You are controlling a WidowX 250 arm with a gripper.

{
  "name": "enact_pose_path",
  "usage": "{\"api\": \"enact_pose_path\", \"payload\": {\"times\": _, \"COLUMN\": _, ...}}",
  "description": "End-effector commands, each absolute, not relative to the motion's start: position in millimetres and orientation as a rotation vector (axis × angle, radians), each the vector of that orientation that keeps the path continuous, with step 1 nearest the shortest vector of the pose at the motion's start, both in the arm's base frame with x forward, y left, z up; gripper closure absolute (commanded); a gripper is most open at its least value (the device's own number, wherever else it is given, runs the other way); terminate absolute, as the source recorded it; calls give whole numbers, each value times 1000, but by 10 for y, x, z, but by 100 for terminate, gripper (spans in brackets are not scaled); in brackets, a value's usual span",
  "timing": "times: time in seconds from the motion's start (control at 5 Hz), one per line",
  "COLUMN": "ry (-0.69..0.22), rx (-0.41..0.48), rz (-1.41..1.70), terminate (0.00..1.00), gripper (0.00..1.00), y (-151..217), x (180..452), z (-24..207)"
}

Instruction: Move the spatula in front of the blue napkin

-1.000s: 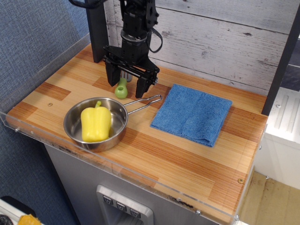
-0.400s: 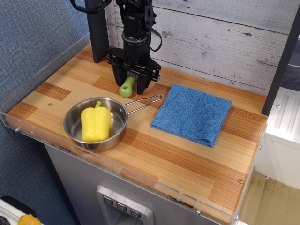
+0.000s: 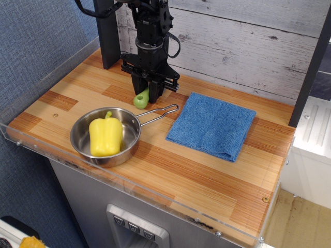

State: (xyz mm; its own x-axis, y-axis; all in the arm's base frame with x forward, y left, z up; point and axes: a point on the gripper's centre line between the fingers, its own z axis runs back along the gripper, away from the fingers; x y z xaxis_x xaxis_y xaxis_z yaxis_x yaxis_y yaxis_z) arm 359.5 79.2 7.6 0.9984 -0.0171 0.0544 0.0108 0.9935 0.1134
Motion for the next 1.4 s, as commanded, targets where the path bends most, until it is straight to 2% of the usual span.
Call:
{"api": "enact_pose_path", "payload": {"times": 0.0, "ry": -187, "rx": 147, "rz": -56, "terminate": 0, "gripper": 100, "y": 639, "x": 3549, "z": 544}}
{"api": "enact_pose_path", "payload": {"times": 0.4, "ry": -276, "rx": 157, "rz": -36, "terminate": 0, "gripper": 100, "y": 556, "x": 3522, "z": 960}}
{"api": "enact_pose_path", "payload": {"times": 0.6, "ry": -298, "rx": 140, "rz": -56, "terminate": 0, "gripper": 100, "y": 439, "x": 3524, "z": 1042}}
{"api": "enact_pose_path", "payload": {"times": 0.8, "ry": -306, "rx": 112, "rz": -117, "terminate": 0, "gripper": 100, "y": 188, "x": 3546, "z": 1051}}
{"api": "enact_pose_path", "payload": {"times": 1.2, "ry": -248, "rx": 72, "rz": -269, "terminate": 0, "gripper": 100, "y": -304, "x": 3516, "z": 833}}
